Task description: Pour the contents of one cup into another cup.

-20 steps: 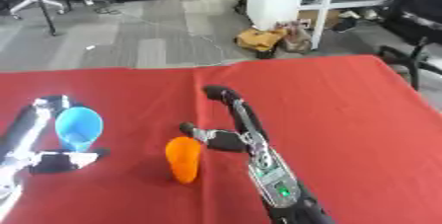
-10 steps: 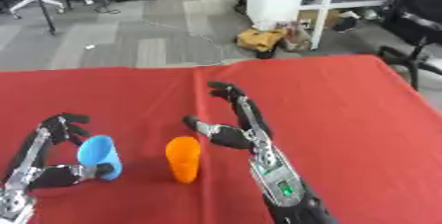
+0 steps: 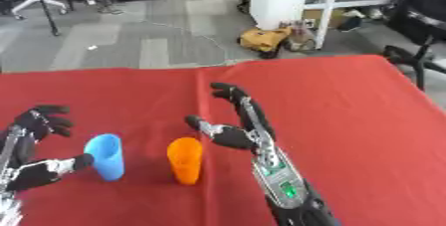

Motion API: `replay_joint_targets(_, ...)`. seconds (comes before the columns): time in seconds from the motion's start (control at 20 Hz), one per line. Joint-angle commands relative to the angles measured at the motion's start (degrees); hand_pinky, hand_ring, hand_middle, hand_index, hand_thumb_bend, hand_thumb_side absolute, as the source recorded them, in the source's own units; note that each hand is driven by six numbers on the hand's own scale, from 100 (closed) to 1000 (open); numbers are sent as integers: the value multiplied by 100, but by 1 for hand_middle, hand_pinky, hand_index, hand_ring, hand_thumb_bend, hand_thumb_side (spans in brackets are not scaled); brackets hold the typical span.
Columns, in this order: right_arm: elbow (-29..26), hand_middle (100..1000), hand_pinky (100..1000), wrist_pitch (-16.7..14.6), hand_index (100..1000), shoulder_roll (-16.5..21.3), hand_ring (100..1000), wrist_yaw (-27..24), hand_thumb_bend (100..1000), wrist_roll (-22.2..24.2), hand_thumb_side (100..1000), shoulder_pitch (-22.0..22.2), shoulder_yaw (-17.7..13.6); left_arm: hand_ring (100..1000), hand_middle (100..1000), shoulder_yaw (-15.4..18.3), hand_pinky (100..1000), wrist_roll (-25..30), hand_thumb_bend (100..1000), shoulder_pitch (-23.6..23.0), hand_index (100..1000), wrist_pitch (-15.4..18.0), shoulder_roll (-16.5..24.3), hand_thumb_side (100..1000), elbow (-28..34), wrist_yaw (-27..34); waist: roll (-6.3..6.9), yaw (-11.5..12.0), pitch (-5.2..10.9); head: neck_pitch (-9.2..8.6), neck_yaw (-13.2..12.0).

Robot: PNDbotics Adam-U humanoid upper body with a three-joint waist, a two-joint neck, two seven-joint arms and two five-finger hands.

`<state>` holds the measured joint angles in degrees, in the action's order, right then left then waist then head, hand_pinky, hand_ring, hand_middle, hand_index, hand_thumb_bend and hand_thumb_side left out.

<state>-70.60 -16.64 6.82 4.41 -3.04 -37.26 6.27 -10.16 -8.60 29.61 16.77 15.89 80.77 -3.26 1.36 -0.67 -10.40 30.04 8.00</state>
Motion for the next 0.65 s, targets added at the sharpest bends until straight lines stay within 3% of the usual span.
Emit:
replay_joint_targets(0.05,-239,788,963,1,807,127,817,-85,649,-31,327,-89,-71,584,648,121,524,-21,1000,-132,716,-223,207,320,559,252,7,13,87,-55,-7)
replay_joint_targets(0.4,-569,776,947,56,795,225,801,-259,612,-52,324,-99,-133,577,645,327,518,68,1000,-748,714,-740,218,302,1345,748,15,28,78,-34,-14)
replay_joint_targets(0.65,-772,765,939,97,792,276,787,-358,607,-54,325,-69,-177,579,648,414,518,315,964,-1074,715,-884,21,267,1578,798,13,25,77,1,-47)
